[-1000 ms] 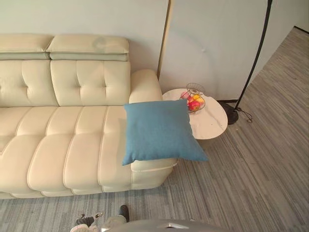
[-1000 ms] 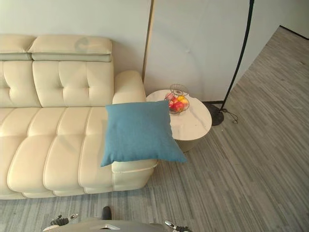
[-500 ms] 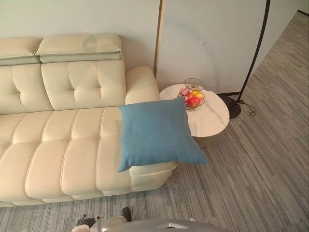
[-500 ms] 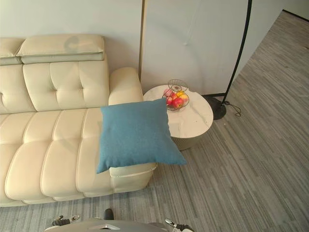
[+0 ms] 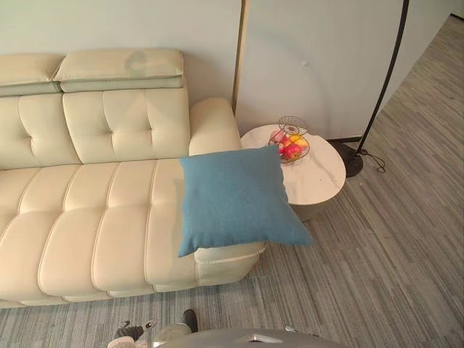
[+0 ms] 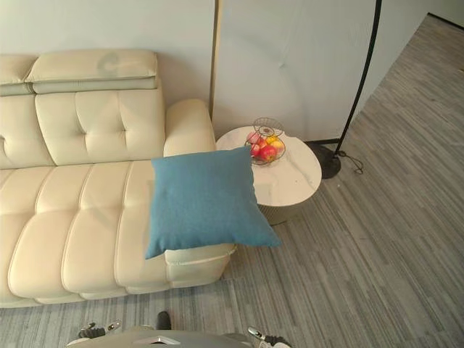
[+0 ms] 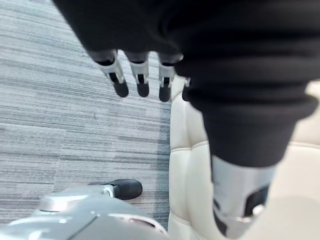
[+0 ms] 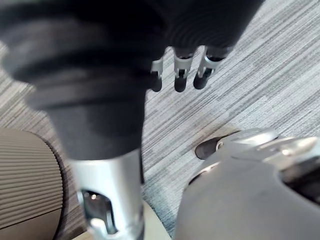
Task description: Pick up cushions and gather them together orderly.
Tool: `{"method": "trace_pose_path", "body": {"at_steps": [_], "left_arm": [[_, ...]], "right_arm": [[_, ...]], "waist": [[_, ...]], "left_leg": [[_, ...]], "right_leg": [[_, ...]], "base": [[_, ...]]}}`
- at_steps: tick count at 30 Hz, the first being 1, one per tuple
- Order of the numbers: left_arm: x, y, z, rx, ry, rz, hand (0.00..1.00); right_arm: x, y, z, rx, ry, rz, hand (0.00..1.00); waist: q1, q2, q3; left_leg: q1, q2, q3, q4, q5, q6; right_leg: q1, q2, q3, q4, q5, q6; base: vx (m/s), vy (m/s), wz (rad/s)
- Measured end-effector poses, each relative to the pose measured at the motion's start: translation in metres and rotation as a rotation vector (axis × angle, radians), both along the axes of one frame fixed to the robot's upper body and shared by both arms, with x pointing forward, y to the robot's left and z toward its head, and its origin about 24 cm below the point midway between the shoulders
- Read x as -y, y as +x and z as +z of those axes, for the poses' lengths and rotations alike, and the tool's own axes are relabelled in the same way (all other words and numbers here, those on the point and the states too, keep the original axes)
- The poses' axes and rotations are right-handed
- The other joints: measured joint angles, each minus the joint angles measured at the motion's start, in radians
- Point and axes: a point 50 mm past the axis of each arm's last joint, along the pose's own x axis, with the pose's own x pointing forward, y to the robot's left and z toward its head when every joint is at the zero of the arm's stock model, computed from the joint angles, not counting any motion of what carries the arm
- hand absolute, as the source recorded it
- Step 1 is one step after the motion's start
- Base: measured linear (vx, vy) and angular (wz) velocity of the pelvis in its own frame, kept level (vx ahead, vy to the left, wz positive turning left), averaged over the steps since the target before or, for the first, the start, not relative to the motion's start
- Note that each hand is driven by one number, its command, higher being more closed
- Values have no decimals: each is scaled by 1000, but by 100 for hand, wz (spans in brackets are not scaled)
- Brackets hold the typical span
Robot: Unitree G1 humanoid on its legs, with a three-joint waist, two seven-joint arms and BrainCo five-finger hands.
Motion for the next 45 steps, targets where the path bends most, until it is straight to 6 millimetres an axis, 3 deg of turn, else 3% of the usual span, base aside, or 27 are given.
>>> {"method": "trace_pose_path", "body": {"at_steps": [8, 10, 17, 25, 36, 41, 45], "left_arm": [[-5, 14, 3, 52, -14, 103, 0], [-8, 31, 8, 109, -13, 123, 0], [-44, 80, 41, 354, 71, 163, 0], [-47, 112, 70, 539, 95, 132, 0], [-41, 137, 91, 655, 114, 68, 0], [-17, 165, 105, 741, 50, -18, 0], [-1, 185, 118, 813, 7, -57, 0]], "right_arm": [[7, 15, 4, 31, -5, -38, 0], [24, 26, 11, 70, -43, -73, 0], [93, 89, 69, 332, -308, -91, 0], [124, 132, 125, 525, -478, -72, 0], [133, 157, 165, 662, -584, -45, 0], [108, 196, 189, 841, -515, 47, 0], [84, 212, 196, 920, -450, 117, 0]], "waist": [[6, 5, 22], [7, 9, 25], [-3, 16, 29], [-24, 45, 27], [-67, 67, 16], [-83, 101, 13], [-85, 120, 18]], "left_leg": [[-17, 10, 32, 0, -11, -5], [-20, 8, 36, 0, -17, -5], [-20, 8, 52, 1, -21, -3], [-20, 17, 53, 3, -20, -5], [-35, 38, 54, 7, 8, -17], [-87, 51, 51, 1, 41, -10], [-108, 62, 43, 0, 53, -6]], "right_leg": [[-29, 3, 20, -1, -2, -2], [-30, -1, 20, -2, 0, 2], [-33, -2, 16, 0, 0, 2], [-38, 6, -6, 20, 3, -2], [-73, 17, -7, 30, 26, -14], [-133, 27, -10, 34, 33, -8], [-144, 37, -26, 17, 50, -9]], "base": [[10, -11, -11], [61, -23, -4], [73, -34, -6], [41, -44, 3], [-44, -15, -5], [-173, -7, -7], [-170, 23, 6]]}}
